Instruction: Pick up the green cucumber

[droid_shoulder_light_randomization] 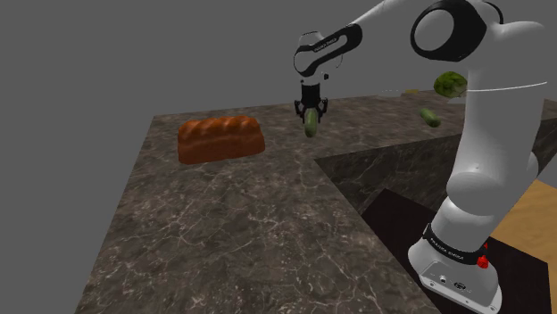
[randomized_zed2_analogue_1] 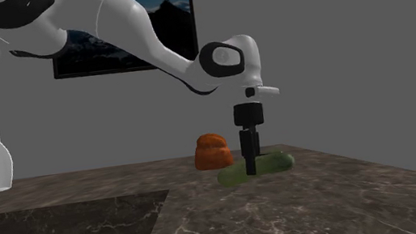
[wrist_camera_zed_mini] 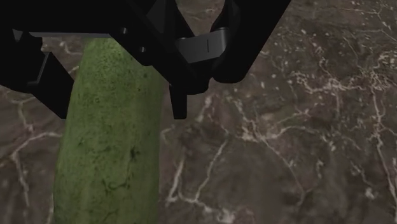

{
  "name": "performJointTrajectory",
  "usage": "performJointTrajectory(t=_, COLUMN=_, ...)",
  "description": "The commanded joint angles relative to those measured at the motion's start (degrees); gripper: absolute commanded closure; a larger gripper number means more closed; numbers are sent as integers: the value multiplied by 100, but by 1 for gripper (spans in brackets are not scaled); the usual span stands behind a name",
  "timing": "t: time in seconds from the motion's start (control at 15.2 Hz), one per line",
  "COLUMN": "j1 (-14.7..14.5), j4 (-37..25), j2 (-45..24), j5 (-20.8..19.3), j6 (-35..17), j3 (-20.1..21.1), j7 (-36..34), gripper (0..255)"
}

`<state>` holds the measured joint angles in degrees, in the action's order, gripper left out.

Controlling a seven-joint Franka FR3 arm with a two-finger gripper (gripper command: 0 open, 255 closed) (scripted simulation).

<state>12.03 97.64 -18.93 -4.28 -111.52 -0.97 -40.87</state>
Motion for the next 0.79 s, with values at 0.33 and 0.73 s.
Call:
performJointTrajectory(t=0.33, j1=-6, j4=-358, j2=138, j5=10, j6=494, j3=3, j7=29, gripper=255)
performJointTrajectory(t=0.73, j1=-8, j4=-597, j2=197, j5=15, j6=790, j3=4, j7=48, gripper=255)
